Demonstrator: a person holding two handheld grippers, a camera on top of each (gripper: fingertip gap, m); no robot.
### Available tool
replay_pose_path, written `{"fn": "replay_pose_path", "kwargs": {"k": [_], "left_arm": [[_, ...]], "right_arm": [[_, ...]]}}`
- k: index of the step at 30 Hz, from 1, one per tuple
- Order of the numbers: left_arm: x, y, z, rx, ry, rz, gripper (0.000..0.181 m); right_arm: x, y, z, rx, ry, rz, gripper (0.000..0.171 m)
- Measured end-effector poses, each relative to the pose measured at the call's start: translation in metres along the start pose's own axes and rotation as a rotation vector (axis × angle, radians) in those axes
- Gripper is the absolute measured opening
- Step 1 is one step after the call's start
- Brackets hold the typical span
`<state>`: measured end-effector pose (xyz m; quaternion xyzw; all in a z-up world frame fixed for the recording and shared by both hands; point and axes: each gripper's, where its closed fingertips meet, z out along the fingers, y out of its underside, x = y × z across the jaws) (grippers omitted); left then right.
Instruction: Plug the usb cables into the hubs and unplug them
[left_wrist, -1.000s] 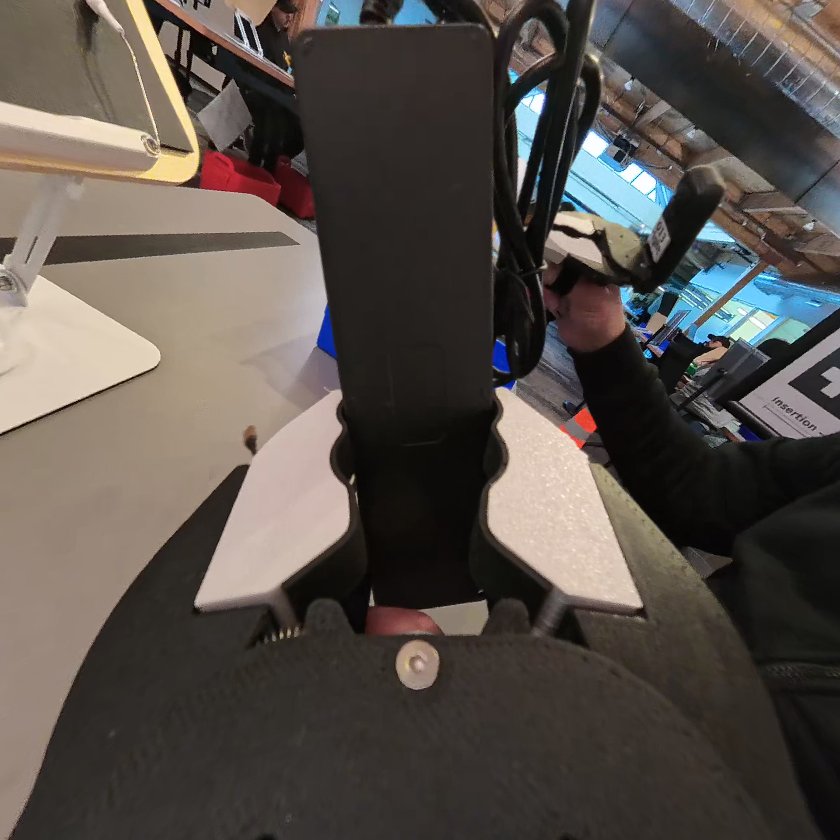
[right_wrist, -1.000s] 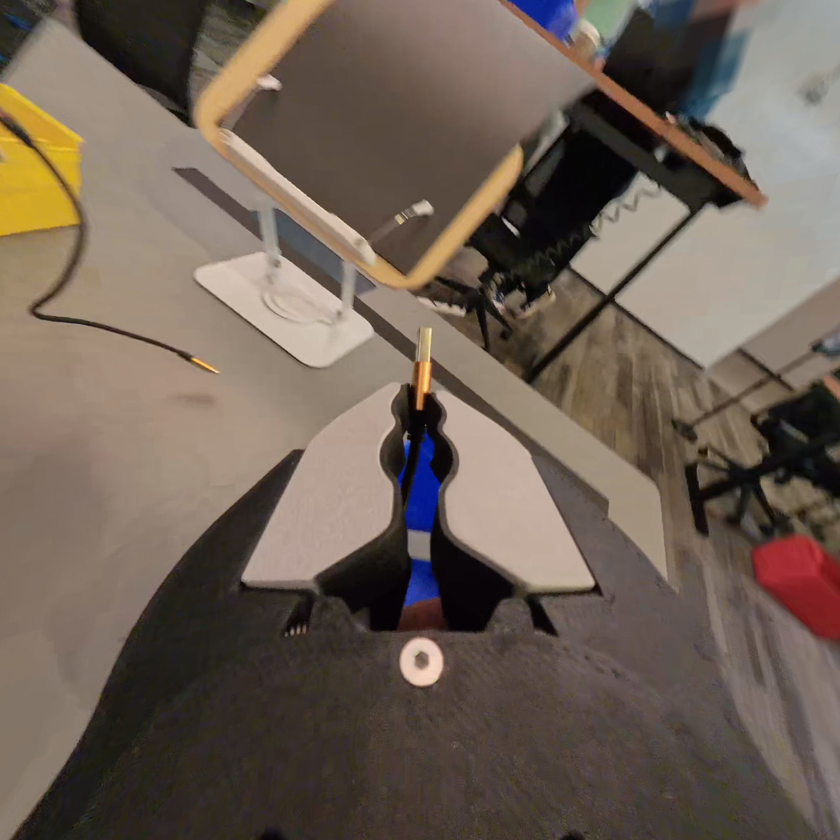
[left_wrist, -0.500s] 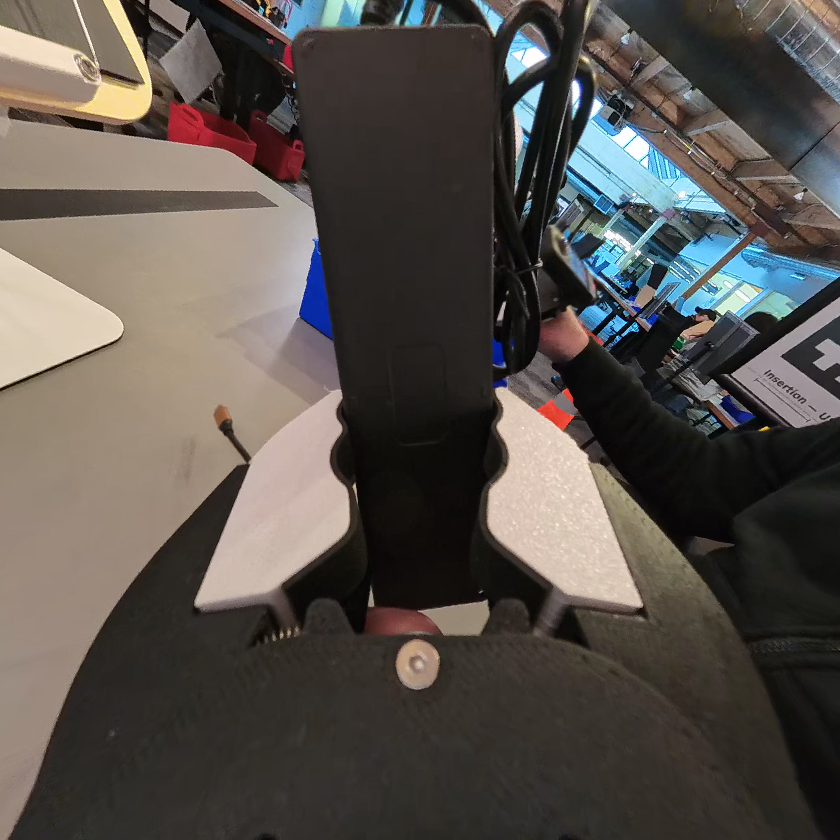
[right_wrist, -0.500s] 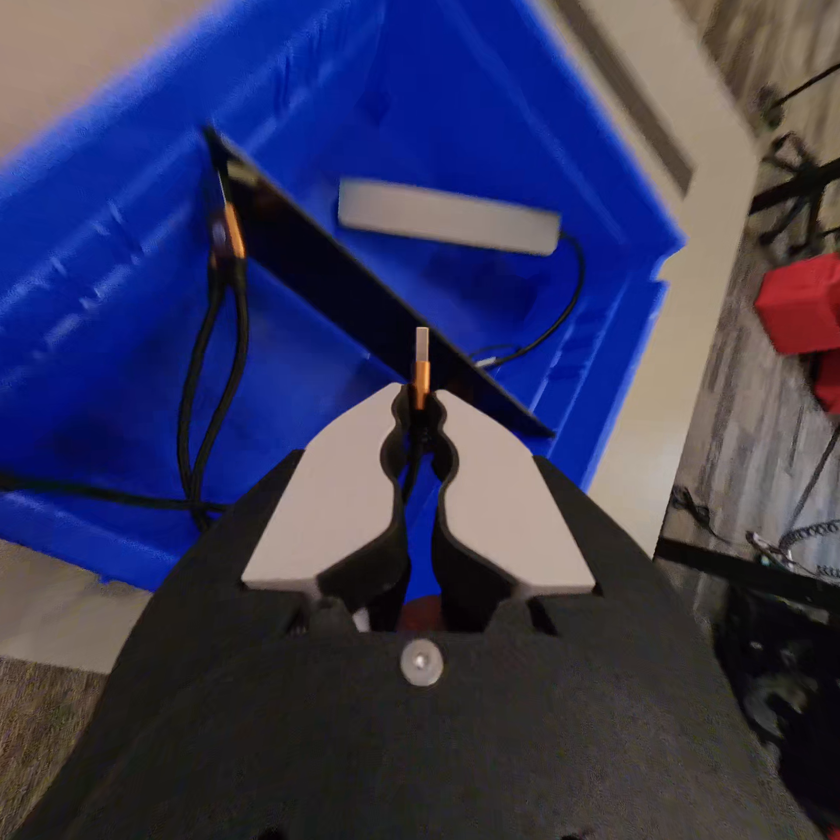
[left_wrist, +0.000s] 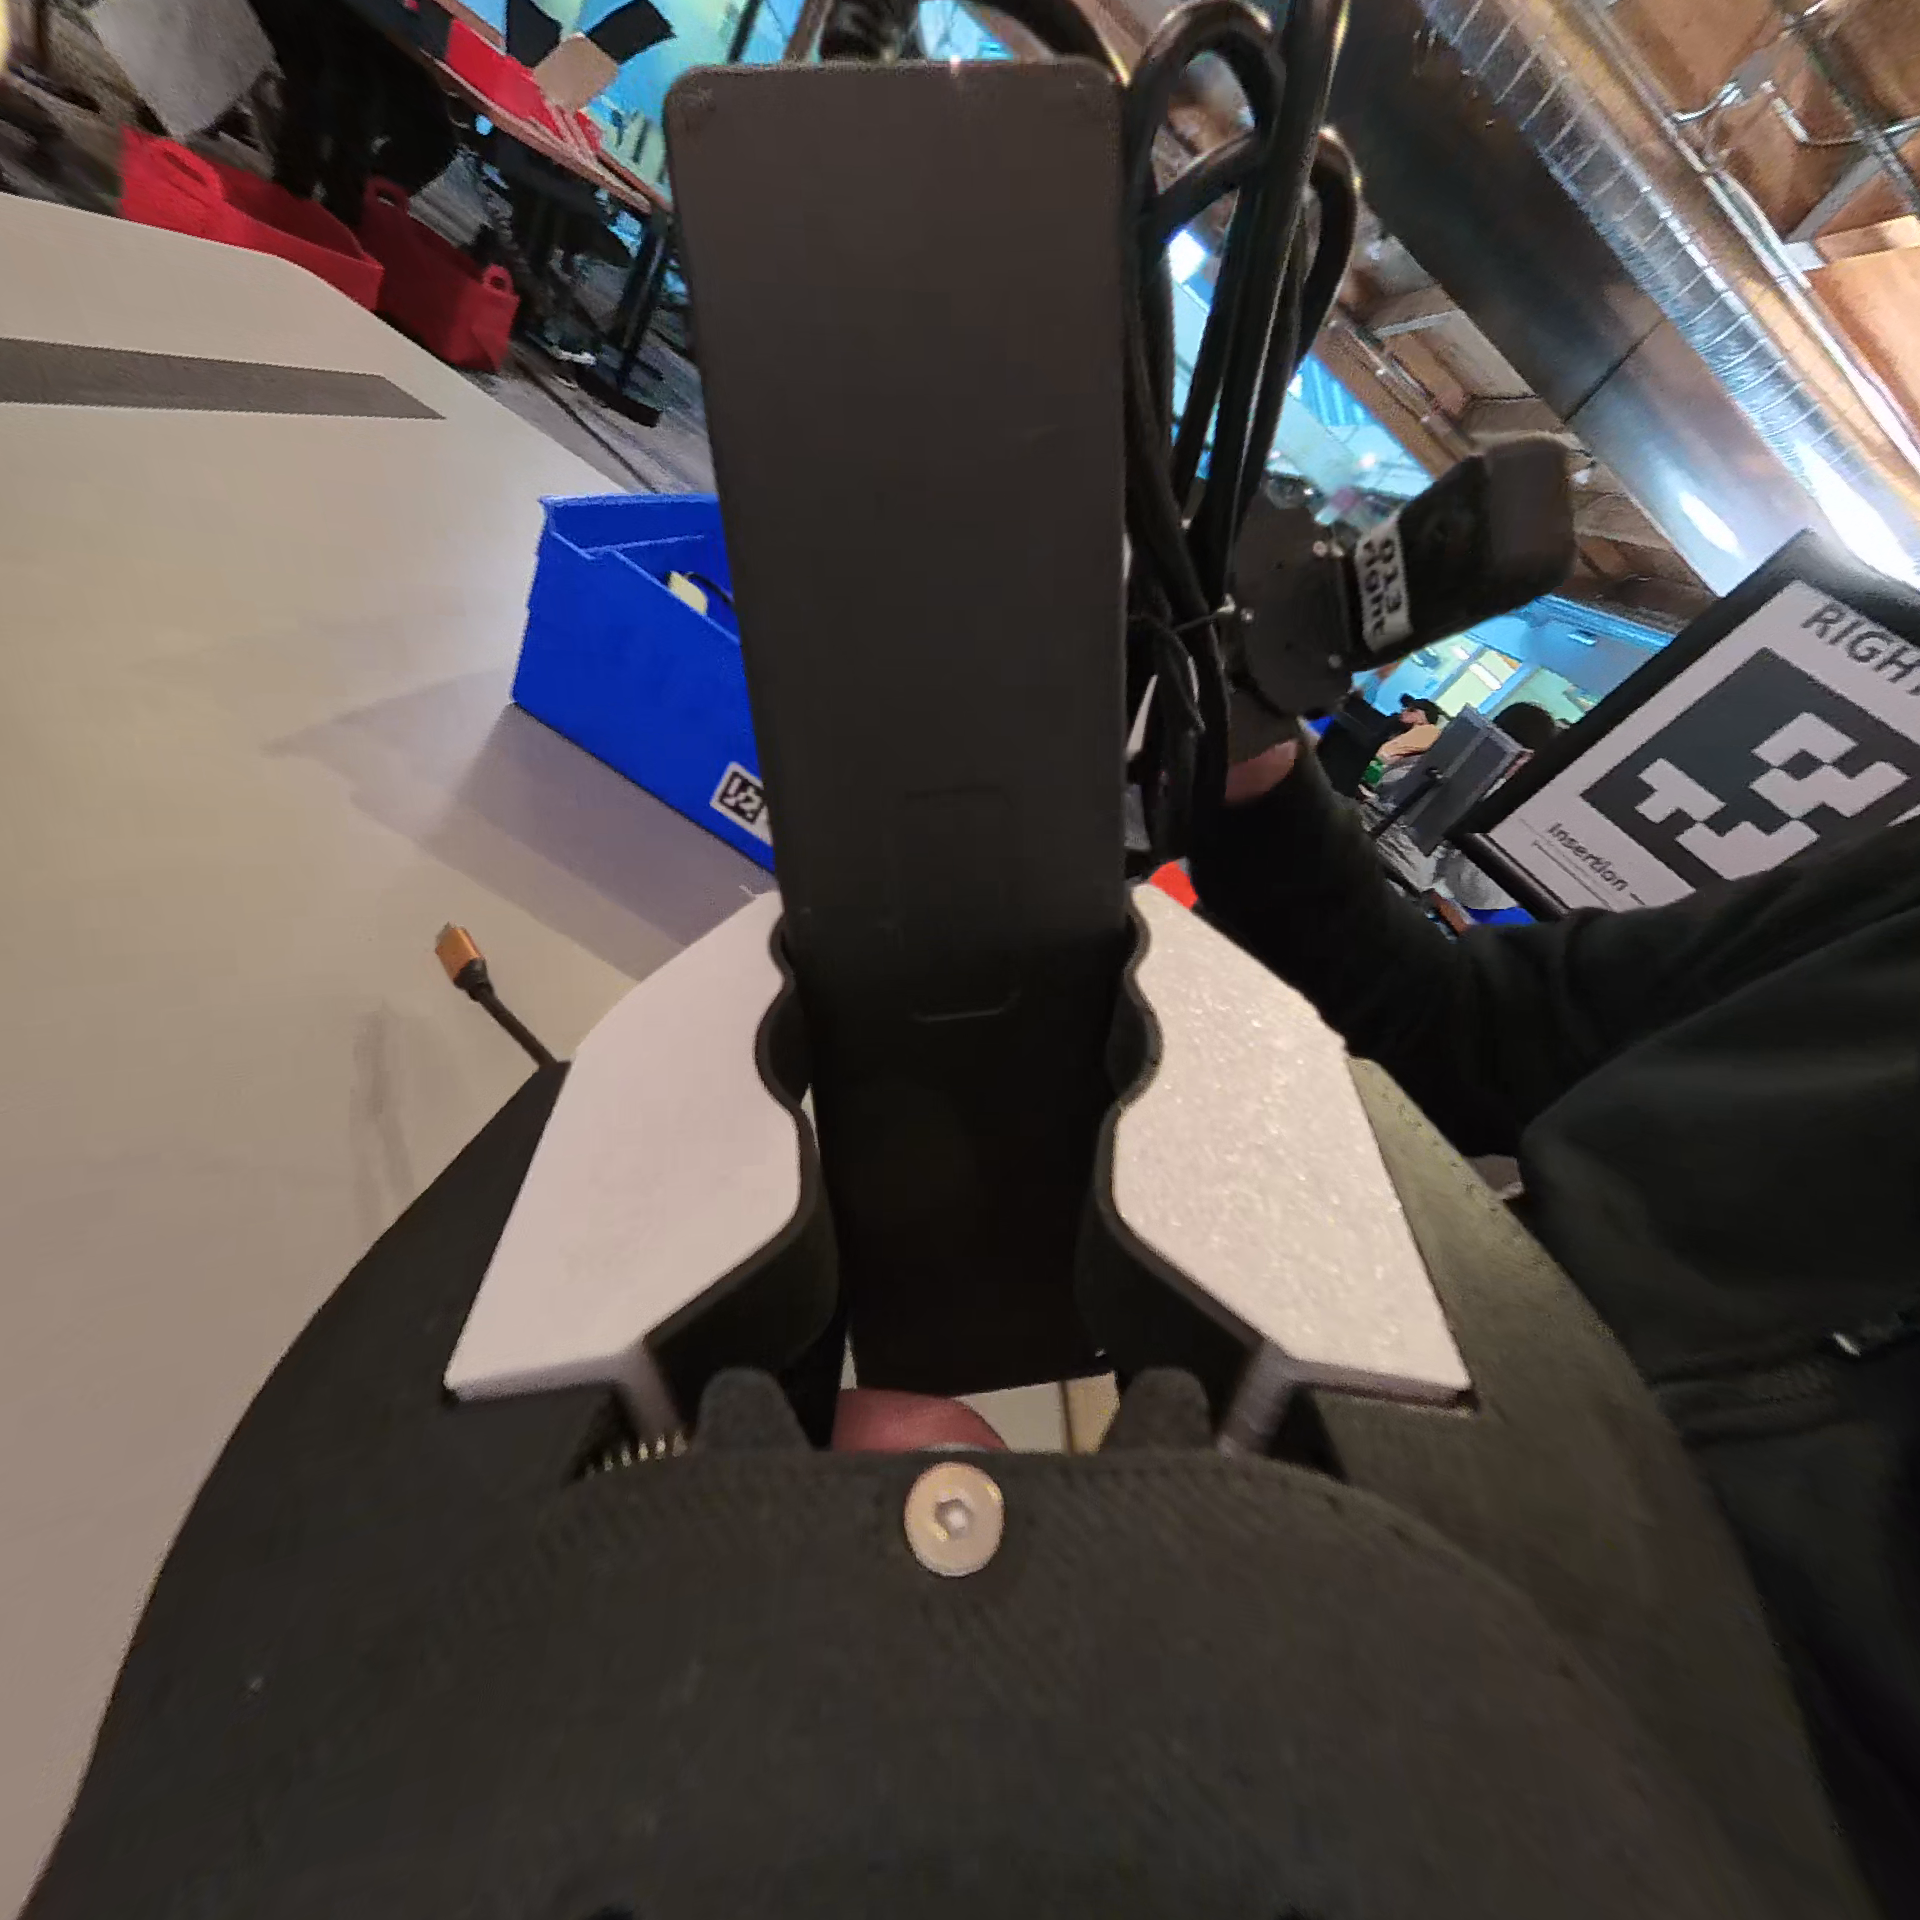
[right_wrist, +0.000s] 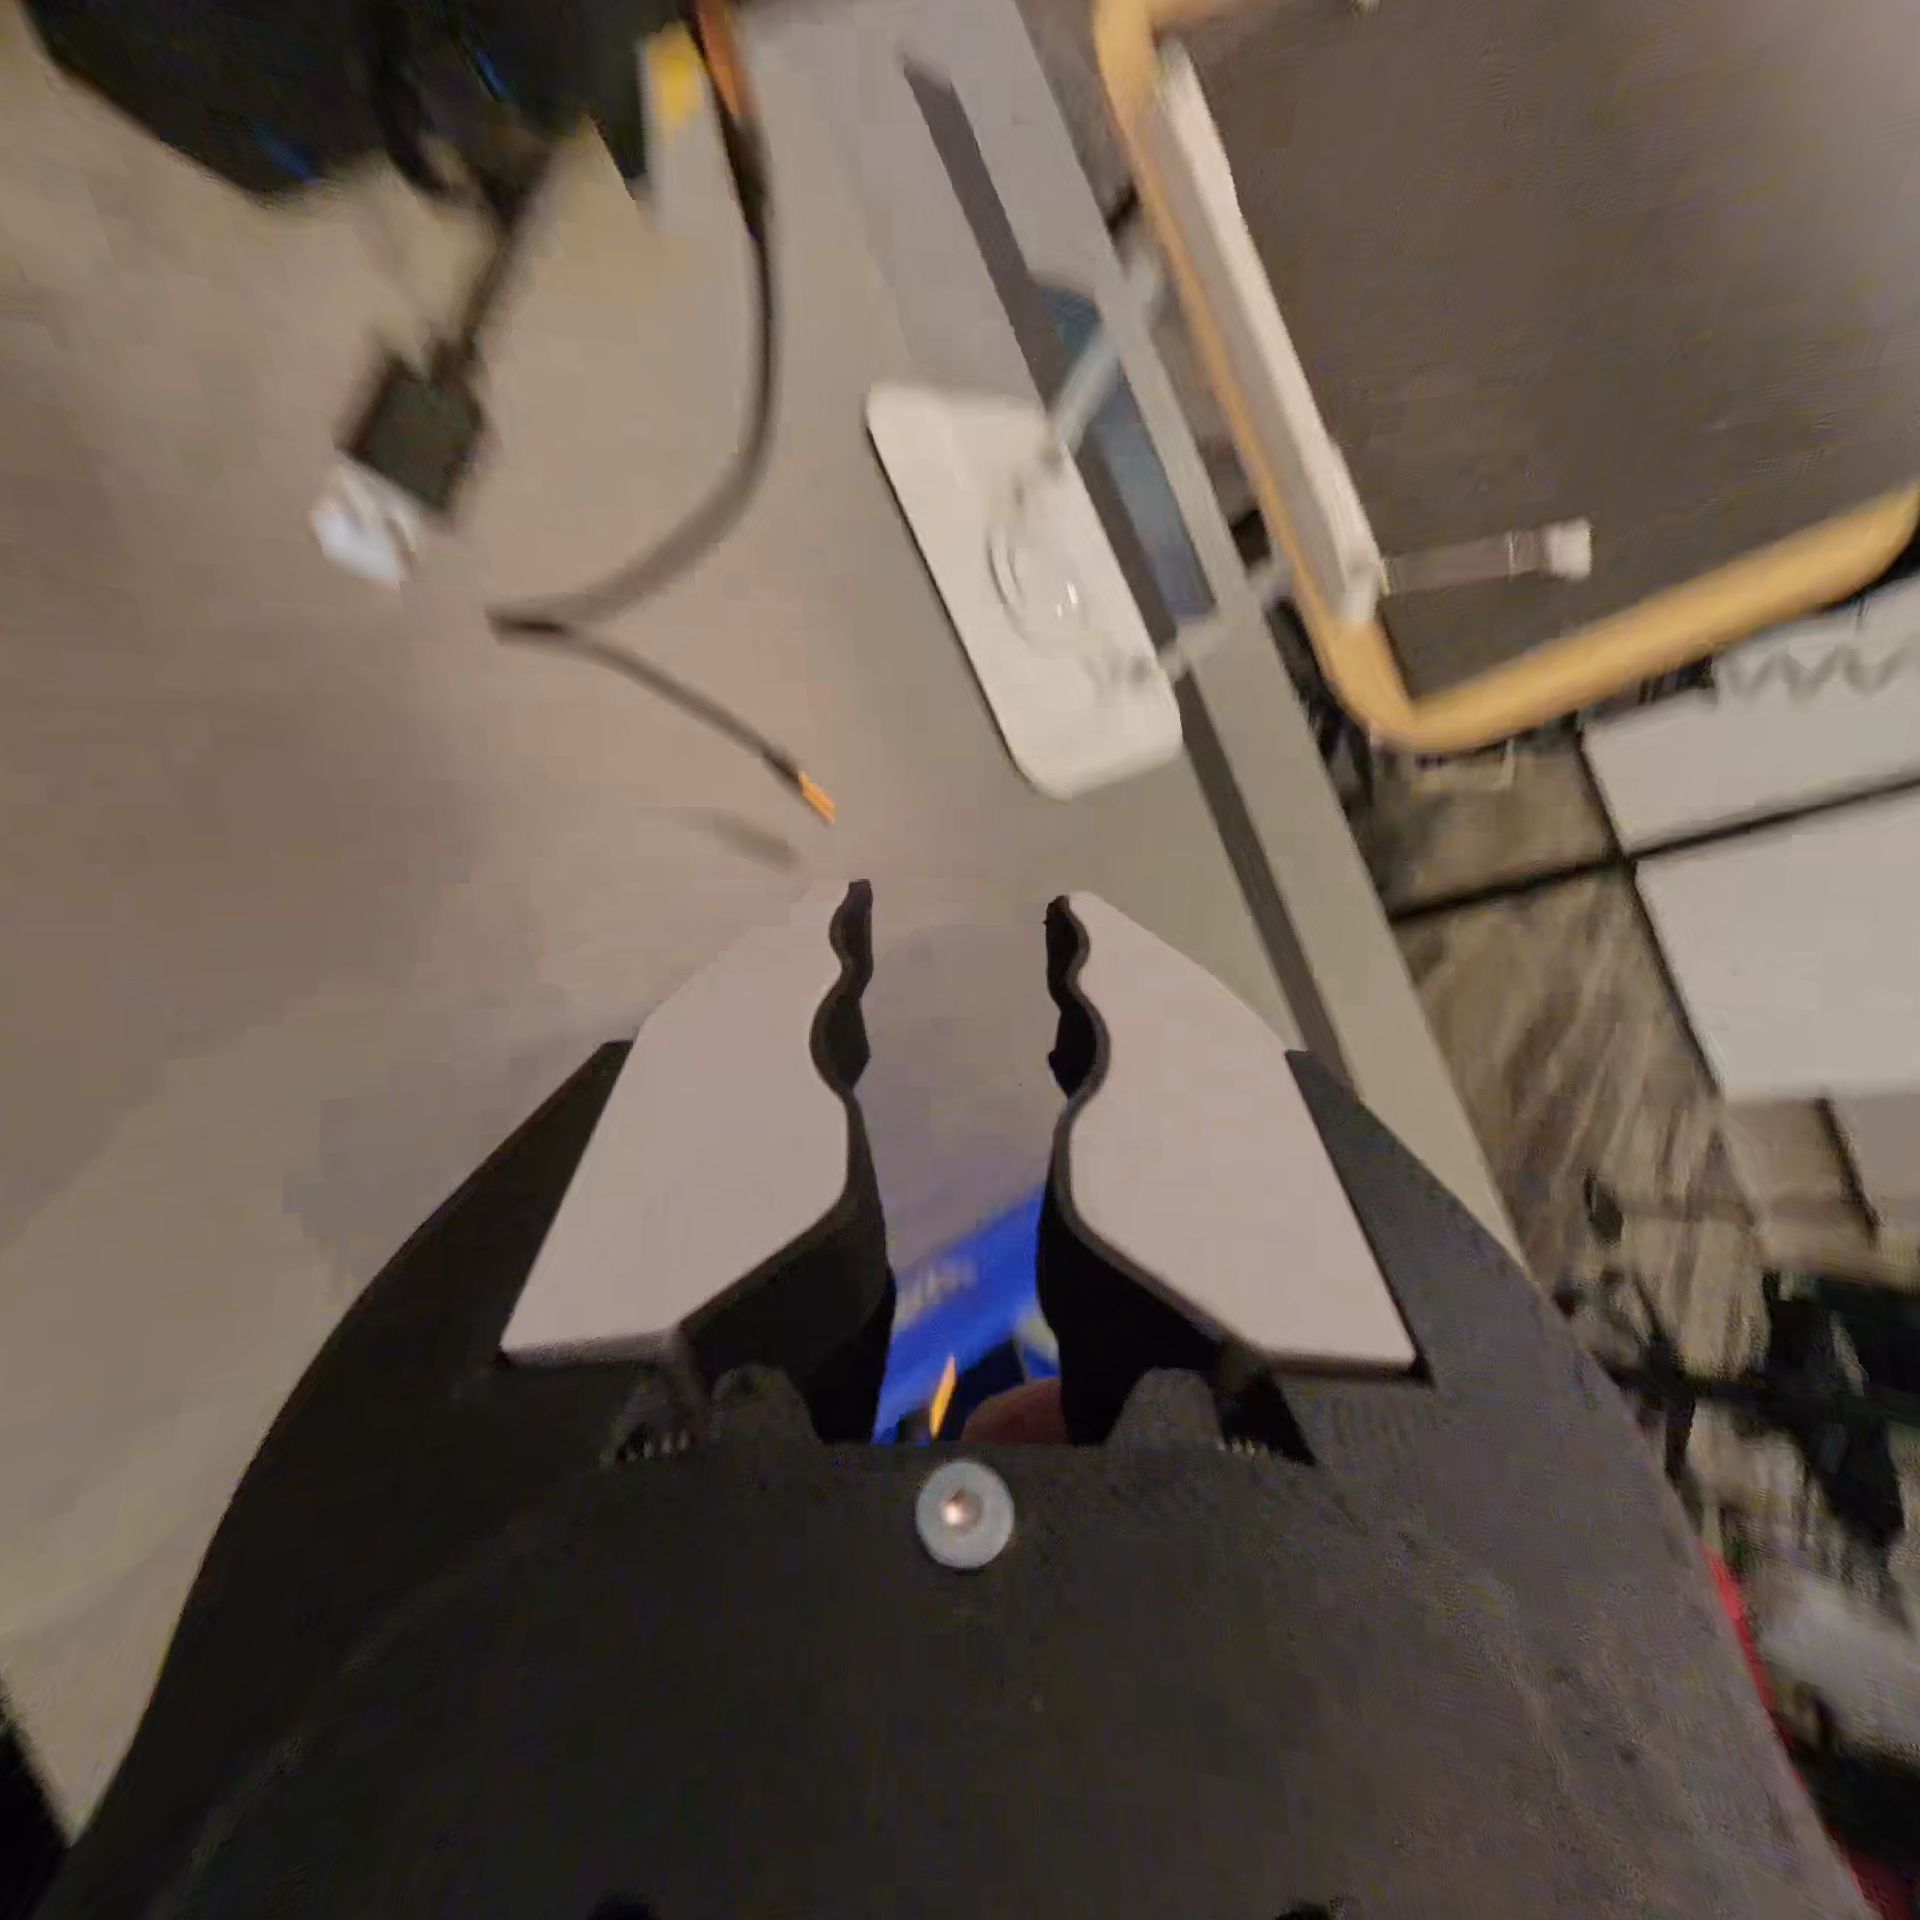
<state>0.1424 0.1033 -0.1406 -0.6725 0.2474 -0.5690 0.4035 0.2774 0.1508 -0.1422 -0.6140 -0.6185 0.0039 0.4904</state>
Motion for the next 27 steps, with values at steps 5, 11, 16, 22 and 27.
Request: {"fn": "replay_pose_path", "kwargs": {"k": [5,11,16,22,27], "left_arm": [[0.011,0.009,0.01,-0.023,0.047,-0.01,0.055],[0.014,0.016,0.016,-0.026,0.089,-0.049,0.055],[0.016,0.022,0.02,-0.03,0.121,-0.063,0.055],[0.021,0.009,0.02,-0.021,0.084,0.011,0.072],[0.017,0.015,0.024,-0.027,0.023,0.046,0.055]], "right_arm": [[-0.024,-0.073,0.046,0.192,-0.021,-0.134,0.031],[-0.058,-0.104,0.064,0.307,-0.1,-0.244,0.022],[-0.054,-0.104,0.067,0.302,-0.051,-0.233,0.007],[-0.062,-0.101,0.065,0.268,-0.057,-0.301,0.006],[-0.065,-0.104,0.063,0.254,-0.038,-0.335,0.006]]}}
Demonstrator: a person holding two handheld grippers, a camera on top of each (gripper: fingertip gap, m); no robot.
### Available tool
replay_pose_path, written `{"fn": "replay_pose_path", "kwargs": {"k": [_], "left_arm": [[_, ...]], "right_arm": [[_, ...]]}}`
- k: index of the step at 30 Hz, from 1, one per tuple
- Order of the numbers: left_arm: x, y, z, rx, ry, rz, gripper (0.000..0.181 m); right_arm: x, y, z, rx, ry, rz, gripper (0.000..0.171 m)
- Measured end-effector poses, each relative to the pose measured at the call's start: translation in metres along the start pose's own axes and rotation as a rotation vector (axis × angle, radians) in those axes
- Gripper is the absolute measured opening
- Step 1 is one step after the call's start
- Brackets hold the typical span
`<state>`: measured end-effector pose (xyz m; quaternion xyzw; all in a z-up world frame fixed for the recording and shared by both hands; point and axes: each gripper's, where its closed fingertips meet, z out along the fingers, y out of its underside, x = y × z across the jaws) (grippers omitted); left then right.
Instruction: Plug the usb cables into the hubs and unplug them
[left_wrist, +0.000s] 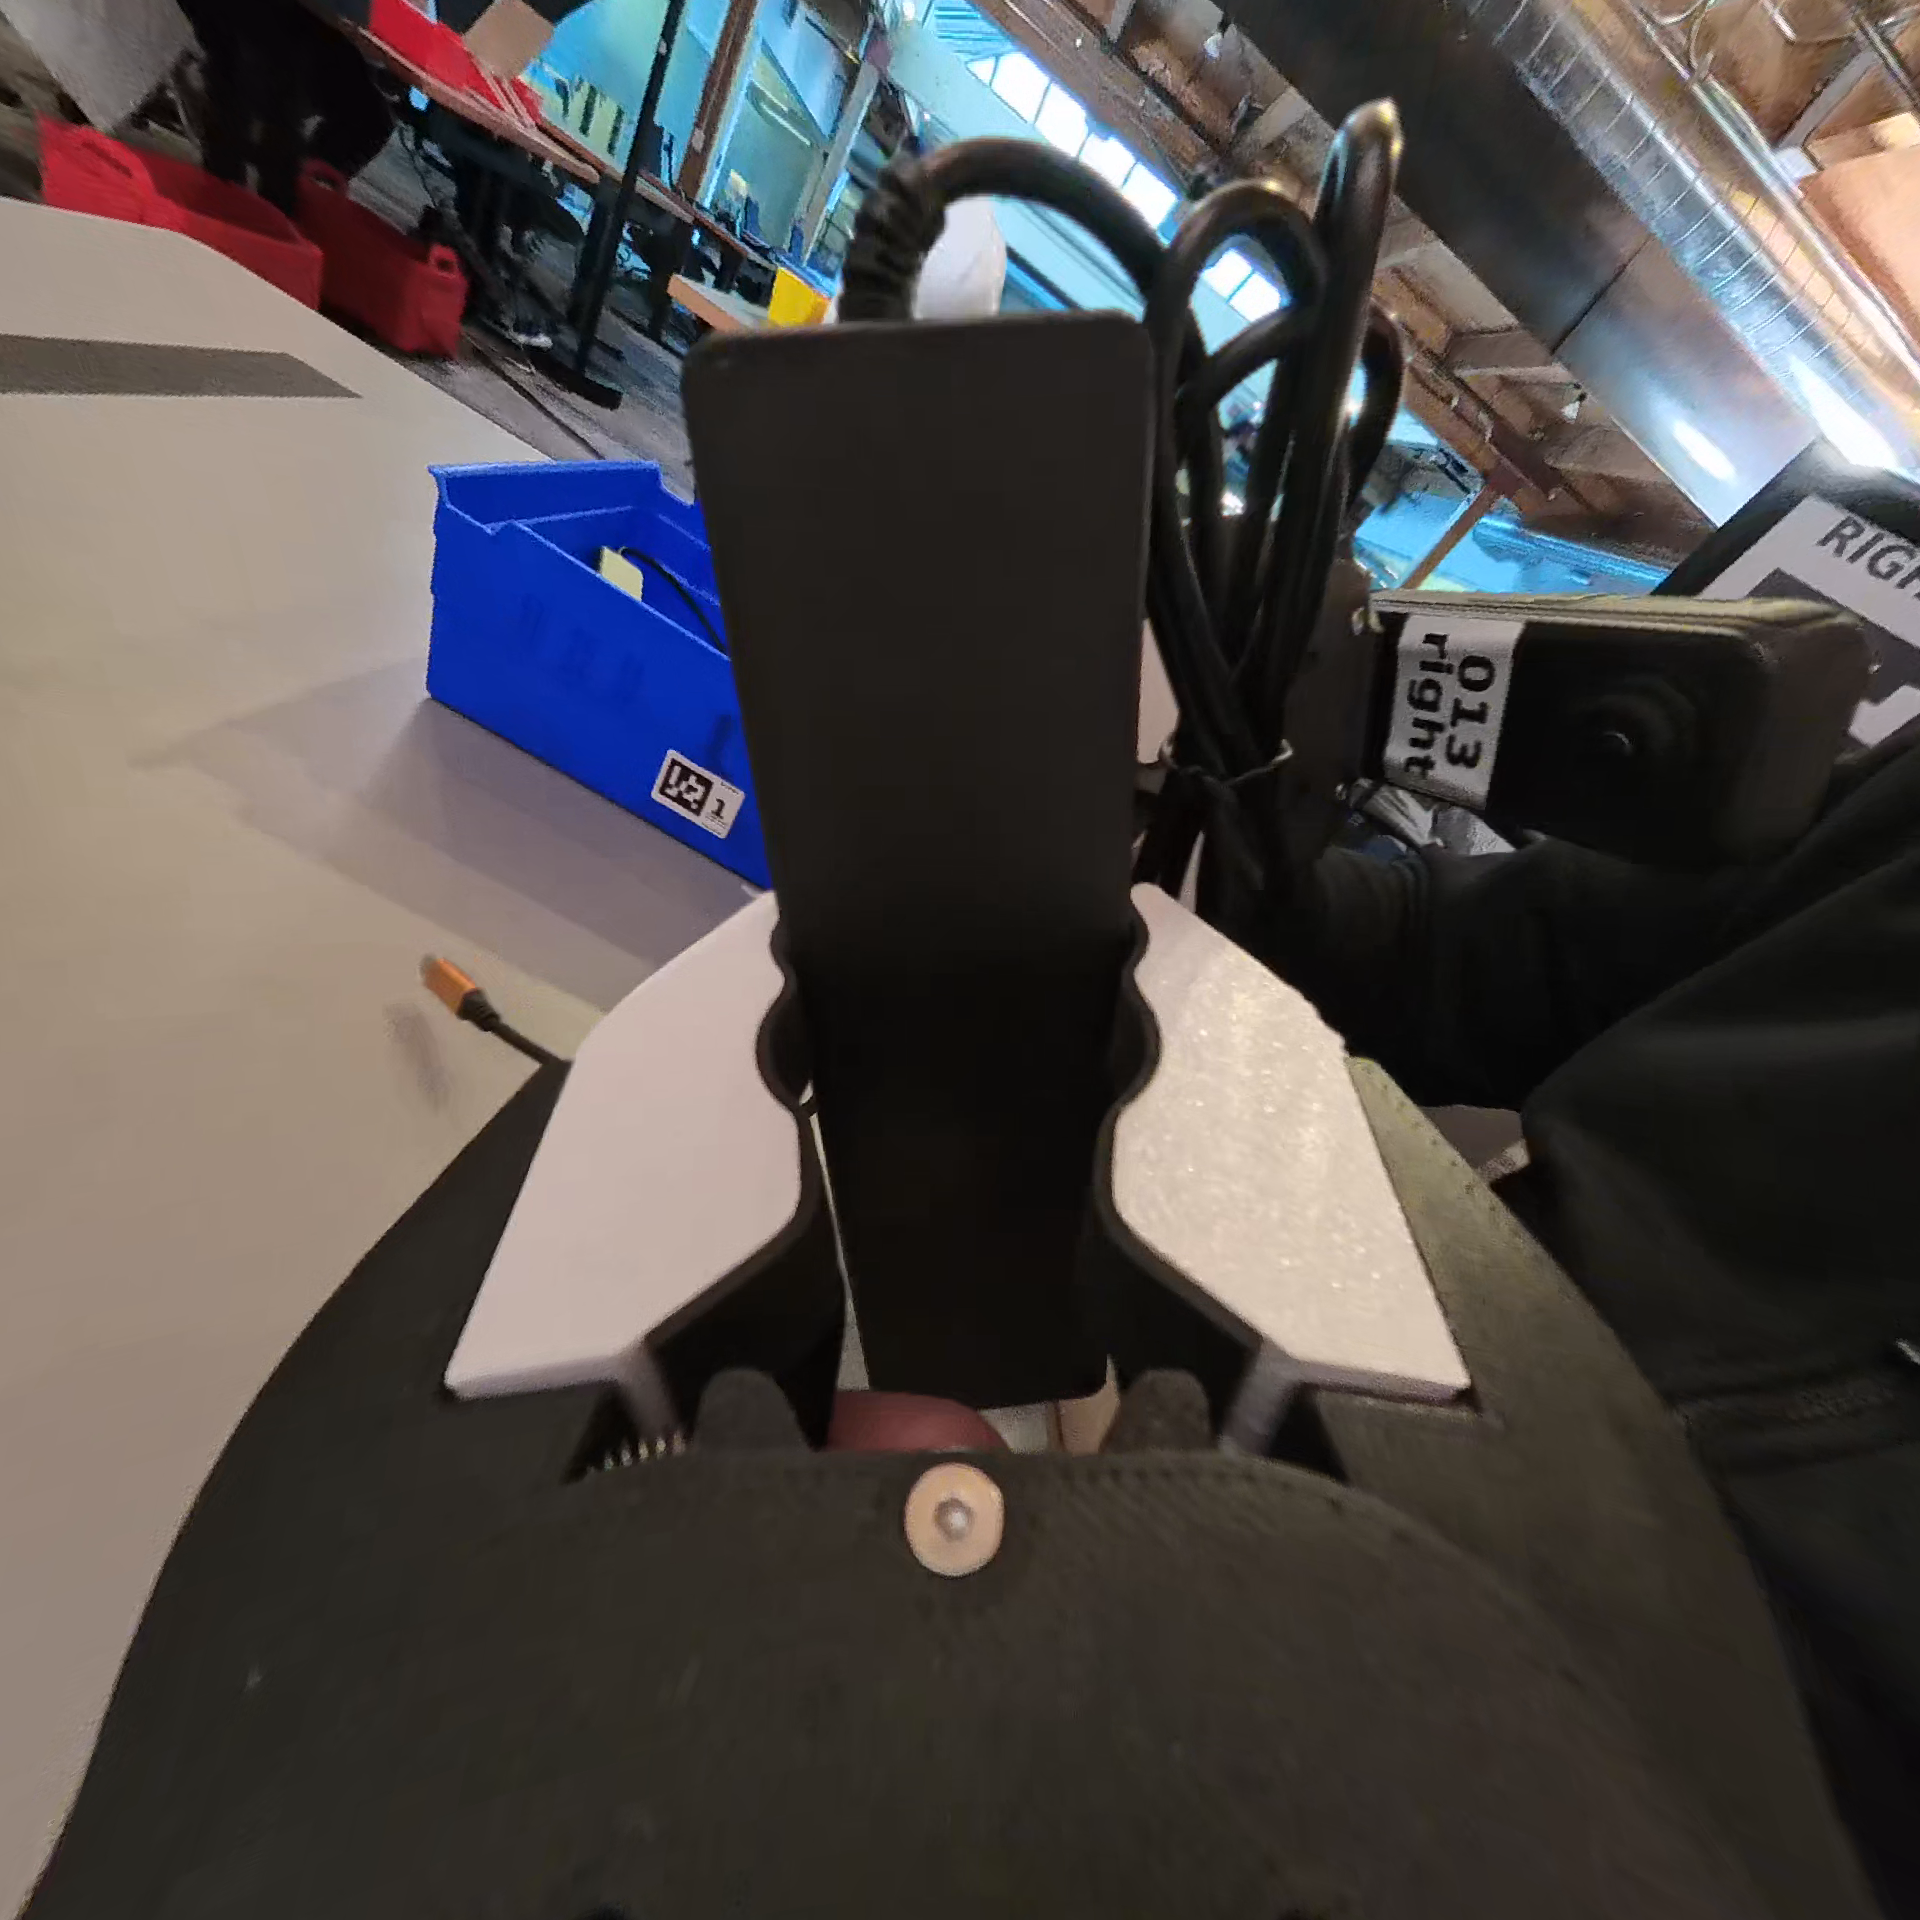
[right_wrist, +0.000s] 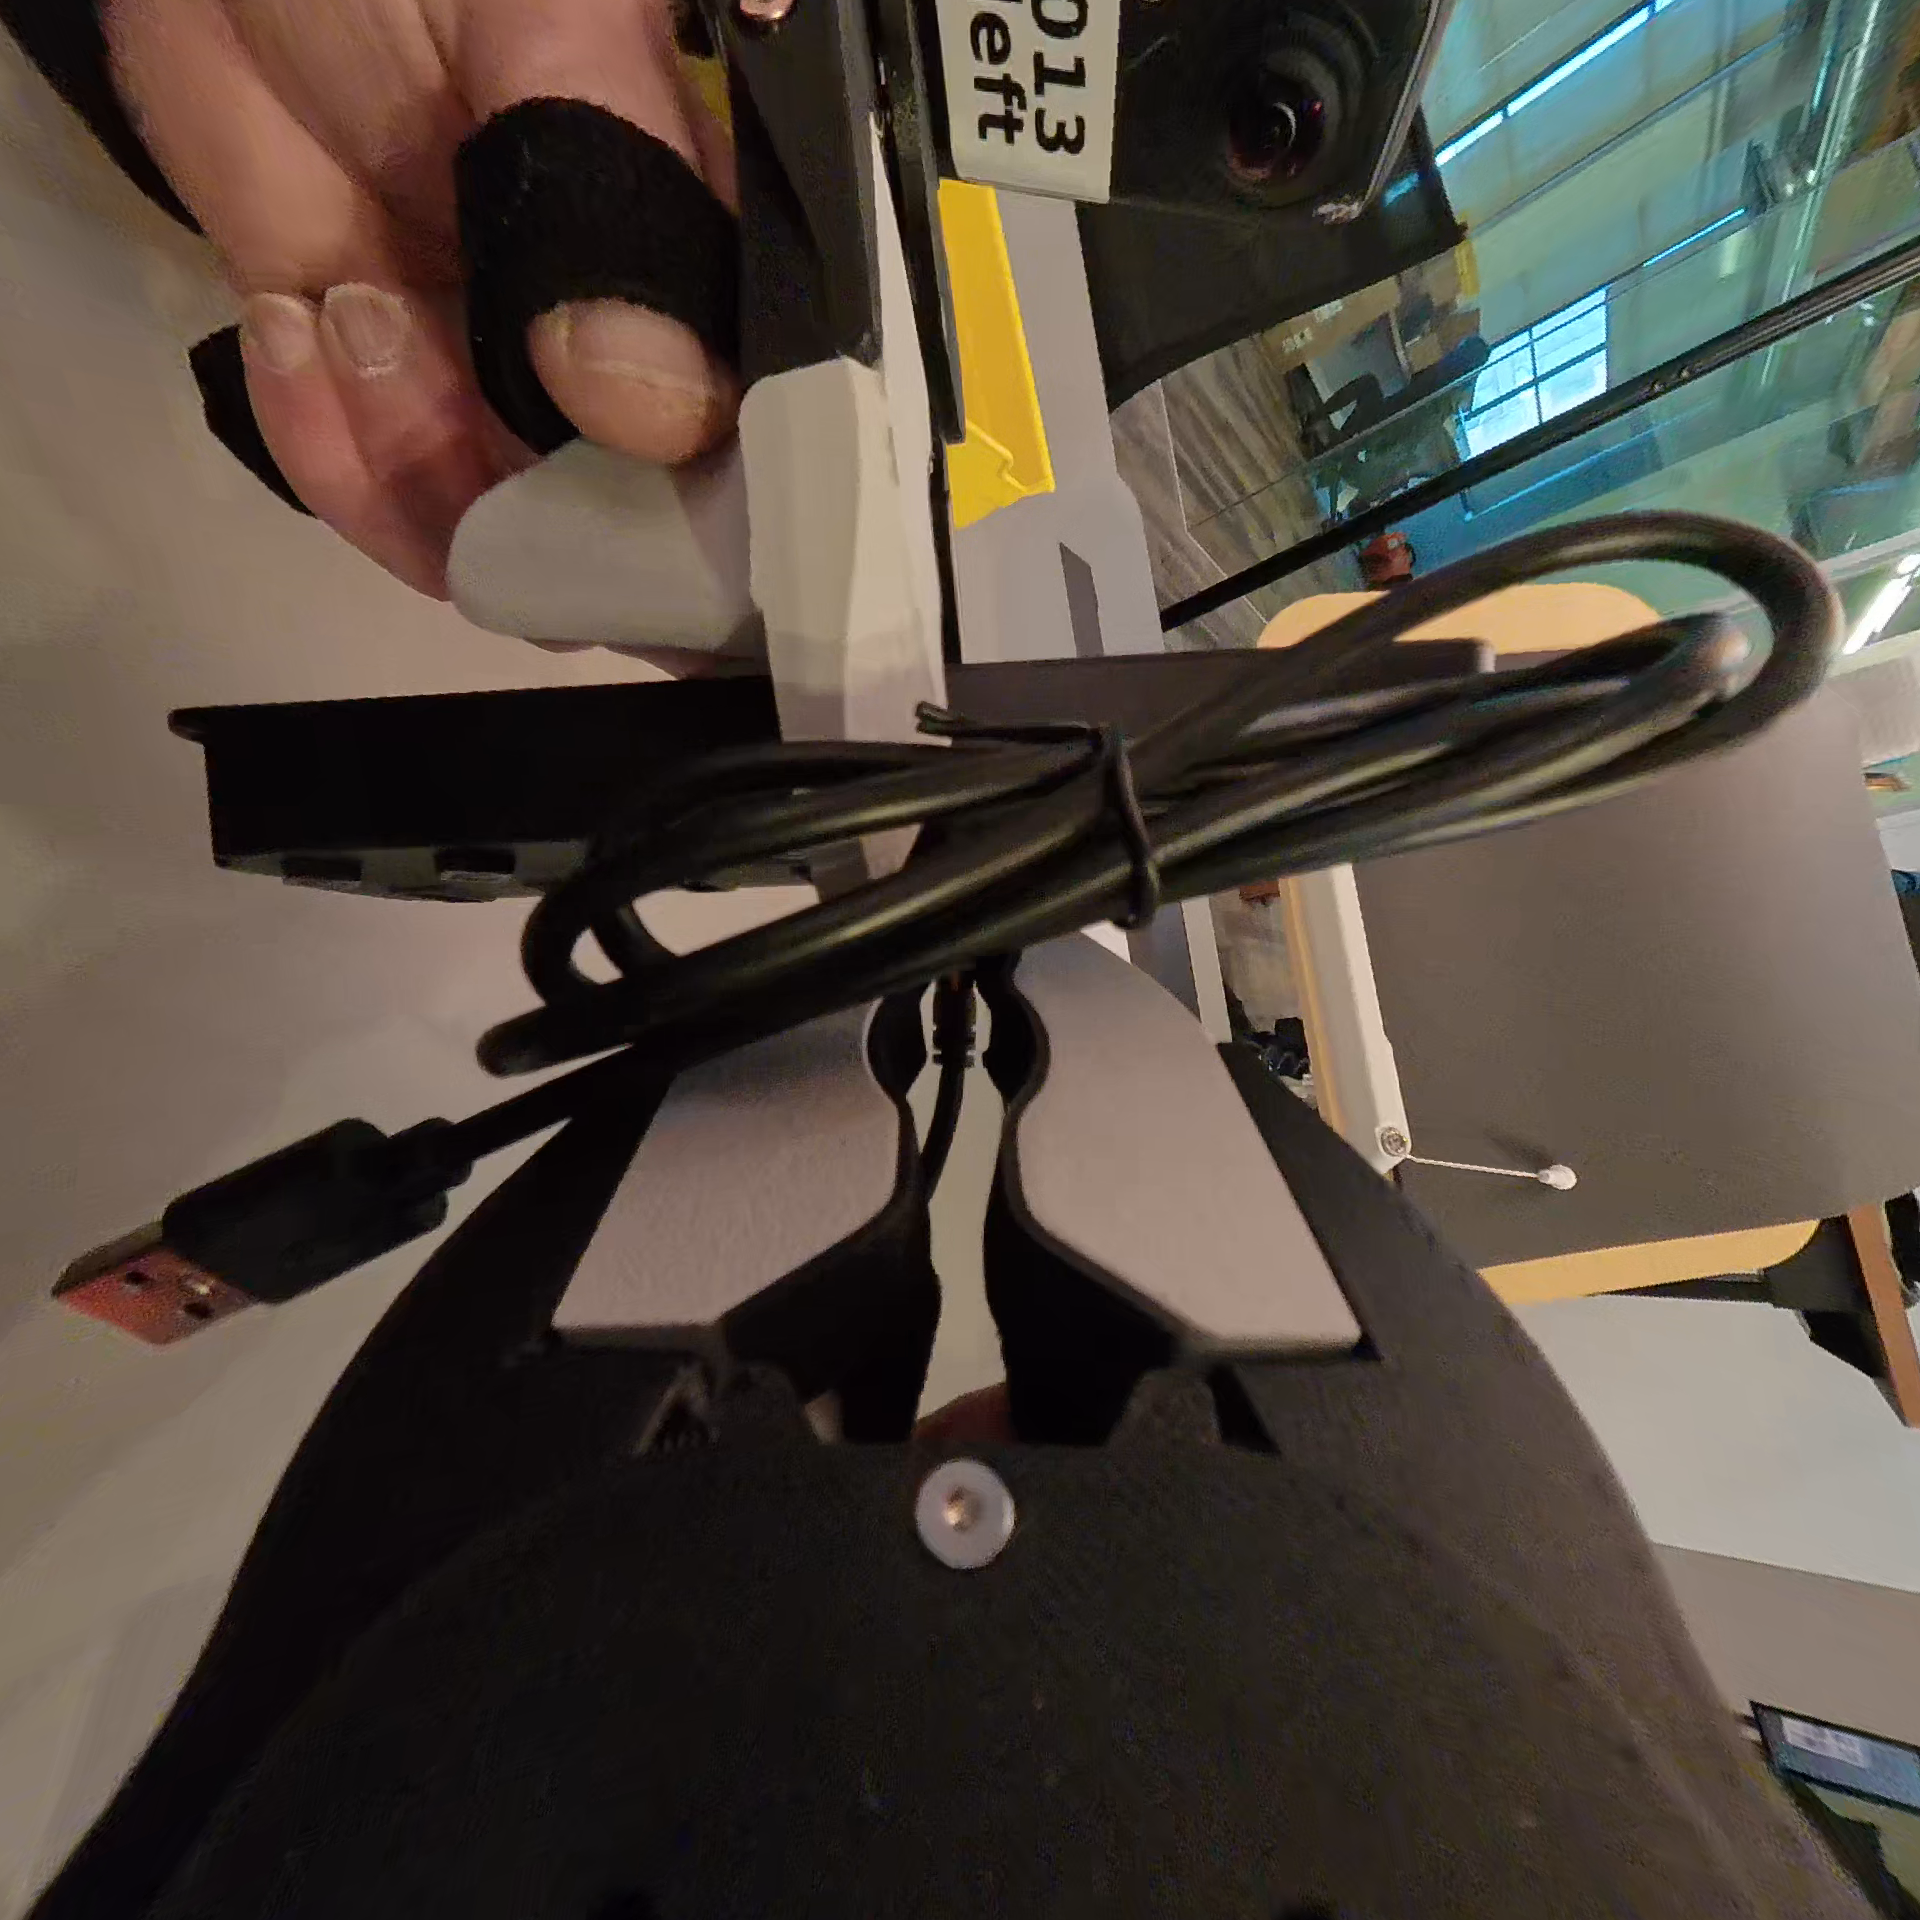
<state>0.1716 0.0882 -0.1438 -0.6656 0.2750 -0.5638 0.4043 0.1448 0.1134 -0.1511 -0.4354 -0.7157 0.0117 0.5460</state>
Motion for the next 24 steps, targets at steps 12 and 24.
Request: {"fn": "replay_pose_path", "kwargs": {"k": [12,24], "left_arm": [[-0.01,-0.044,-0.045,0.18,-0.094,0.06,0.055],[-0.019,-0.02,-0.03,0.053,-0.116,0.074,0.054]], "right_arm": [[0.022,0.049,-0.054,-0.109,0.093,0.069,0.006],[0.092,0.186,-0.193,-0.283,0.445,0.594,0.006]]}}
